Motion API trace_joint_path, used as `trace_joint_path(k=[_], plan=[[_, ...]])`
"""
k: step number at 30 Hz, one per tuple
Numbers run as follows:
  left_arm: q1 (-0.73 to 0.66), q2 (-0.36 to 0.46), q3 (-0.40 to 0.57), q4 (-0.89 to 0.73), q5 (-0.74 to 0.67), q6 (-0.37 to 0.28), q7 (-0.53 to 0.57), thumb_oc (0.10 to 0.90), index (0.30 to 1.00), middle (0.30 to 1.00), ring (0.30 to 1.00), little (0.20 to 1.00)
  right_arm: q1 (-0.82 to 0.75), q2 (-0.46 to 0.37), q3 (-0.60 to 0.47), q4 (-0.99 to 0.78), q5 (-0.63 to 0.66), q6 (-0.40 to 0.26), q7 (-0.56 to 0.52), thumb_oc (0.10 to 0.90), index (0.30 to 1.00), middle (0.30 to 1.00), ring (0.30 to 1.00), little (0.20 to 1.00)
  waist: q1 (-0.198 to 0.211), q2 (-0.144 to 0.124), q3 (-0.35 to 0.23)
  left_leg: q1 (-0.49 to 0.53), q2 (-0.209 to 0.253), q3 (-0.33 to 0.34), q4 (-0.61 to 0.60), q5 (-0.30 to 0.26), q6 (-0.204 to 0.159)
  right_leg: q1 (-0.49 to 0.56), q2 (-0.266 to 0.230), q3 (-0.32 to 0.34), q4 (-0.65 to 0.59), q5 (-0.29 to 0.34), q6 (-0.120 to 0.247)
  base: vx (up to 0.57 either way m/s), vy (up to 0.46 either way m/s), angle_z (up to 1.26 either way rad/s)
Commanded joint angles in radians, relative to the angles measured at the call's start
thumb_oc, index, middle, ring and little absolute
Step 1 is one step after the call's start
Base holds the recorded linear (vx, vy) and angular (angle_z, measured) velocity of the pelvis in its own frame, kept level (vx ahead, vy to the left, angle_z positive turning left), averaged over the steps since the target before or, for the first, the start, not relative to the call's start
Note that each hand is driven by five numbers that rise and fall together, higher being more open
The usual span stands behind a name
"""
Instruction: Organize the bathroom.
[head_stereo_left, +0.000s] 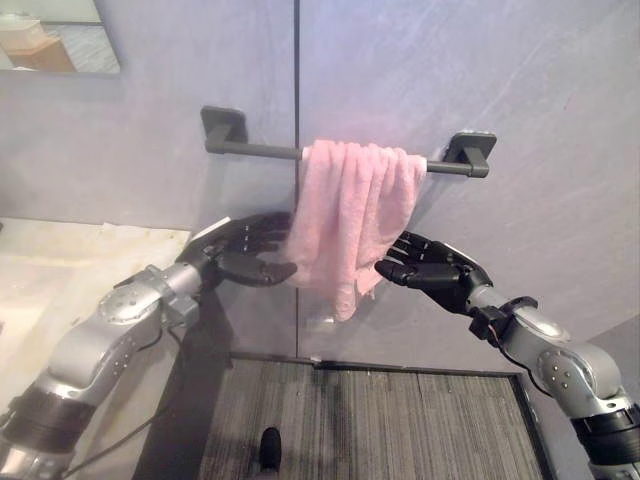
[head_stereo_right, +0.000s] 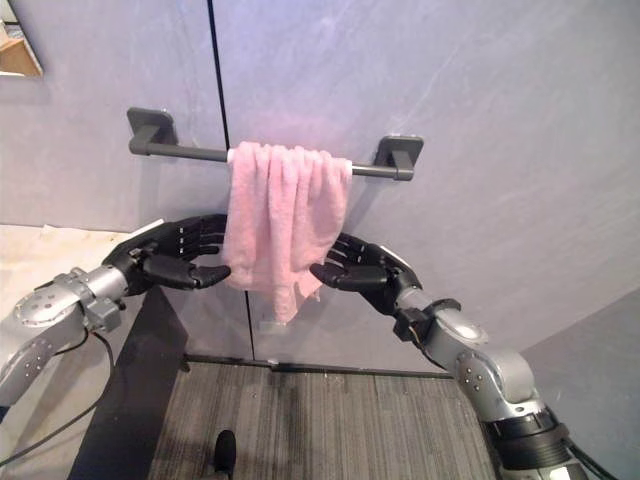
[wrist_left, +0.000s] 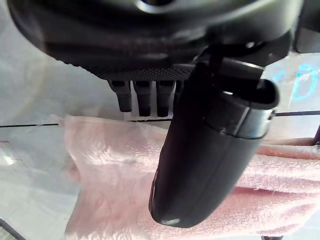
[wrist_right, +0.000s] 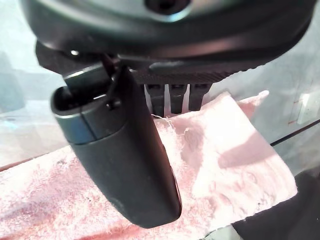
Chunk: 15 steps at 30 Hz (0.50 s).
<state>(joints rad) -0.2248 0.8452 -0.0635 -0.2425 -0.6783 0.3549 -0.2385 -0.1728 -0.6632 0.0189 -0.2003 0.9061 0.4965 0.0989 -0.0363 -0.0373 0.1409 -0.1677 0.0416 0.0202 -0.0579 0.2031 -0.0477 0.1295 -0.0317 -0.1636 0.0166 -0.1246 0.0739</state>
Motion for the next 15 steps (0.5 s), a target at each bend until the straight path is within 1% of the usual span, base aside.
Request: trace_joint_path(k=[1,2,3,4,5,6,15], plan=[[-0.153,0.041,-0.018,0.024,-0.049,-0.07,0.019,0.8,0.9,0.9,0.9,0.9,-0.128,-0.001,-0.022,-0.037,-0.039,-0.075,0.018,0.8,0.9,0.9,0.9,0.9,-0.021,0.011,-0.111,0.077,0.022,0.104,-0.029,-0.119,-0.009,-0.121,0.024,-0.065,0.073,0.022,0.048,0.0,0.0,0.0],[-0.158,0.037,-0.025,0.023,-0.049,-0.066,0.019,0.7,0.749,0.749,0.749,0.749,-0.127,0.001,-0.02,-0.037,-0.042,-0.077,0.02,0.8,0.9,0.9,0.9,0.9,-0.021,0.011,-0.111,0.077,0.022,0.105,-0.029,-0.12,-0.009,-0.121,0.024,-0.065,0.073,0.021,0.048,0.0,0.0,0.0],[-0.162,0.035,-0.03,0.024,-0.049,-0.063,0.018,0.596,0.594,0.594,0.594,0.594,-0.128,0.002,-0.018,-0.036,-0.043,-0.078,0.022,0.773,0.86,0.86,0.86,0.86,-0.022,0.011,-0.111,0.076,0.022,0.105,-0.029,-0.12,-0.009,-0.121,0.024,-0.065,0.073,0.021,0.048,0.0,0.0,0.0],[-0.171,0.034,-0.041,0.025,-0.049,-0.061,0.017,0.497,0.446,0.446,0.446,0.446,-0.13,0.004,-0.015,-0.037,-0.046,-0.08,0.023,0.568,0.552,0.552,0.552,0.552,-0.023,0.011,-0.111,0.076,0.022,0.106,-0.029,-0.121,-0.009,-0.122,0.024,-0.065,0.072,0.022,0.049,0.0,0.0,0.0],[-0.173,0.031,-0.046,0.027,-0.047,-0.059,0.014,0.4,0.3,0.3,0.3,0.3,-0.132,0.005,-0.014,-0.034,-0.047,-0.081,0.023,0.518,0.476,0.476,0.476,0.476,-0.024,0.011,-0.111,0.077,0.022,0.106,-0.029,-0.121,-0.009,-0.122,0.024,-0.065,0.073,0.021,0.049,0.0,0.0,0.0],[-0.183,0.028,-0.062,0.029,-0.049,-0.054,0.009,0.4,0.3,0.3,0.3,0.3,-0.138,0.007,-0.007,-0.03,-0.047,-0.083,0.017,0.4,0.3,0.3,0.3,0.3,-0.024,0.011,-0.112,0.077,0.023,0.107,-0.029,-0.121,-0.009,-0.122,0.024,-0.066,0.072,0.022,0.05,0.0,0.0,0.0],[-0.203,0.019,-0.089,0.039,-0.069,-0.05,0.023,0.4,0.3,0.3,0.3,0.3,-0.141,0.016,0.008,-0.024,-0.058,-0.092,0.014,0.4,0.3,0.3,0.3,0.3,-0.025,0.012,-0.11,0.075,0.024,0.105,-0.029,-0.121,-0.009,-0.123,0.023,-0.071,0.074,0.021,0.05,0.0,0.0,0.0]])
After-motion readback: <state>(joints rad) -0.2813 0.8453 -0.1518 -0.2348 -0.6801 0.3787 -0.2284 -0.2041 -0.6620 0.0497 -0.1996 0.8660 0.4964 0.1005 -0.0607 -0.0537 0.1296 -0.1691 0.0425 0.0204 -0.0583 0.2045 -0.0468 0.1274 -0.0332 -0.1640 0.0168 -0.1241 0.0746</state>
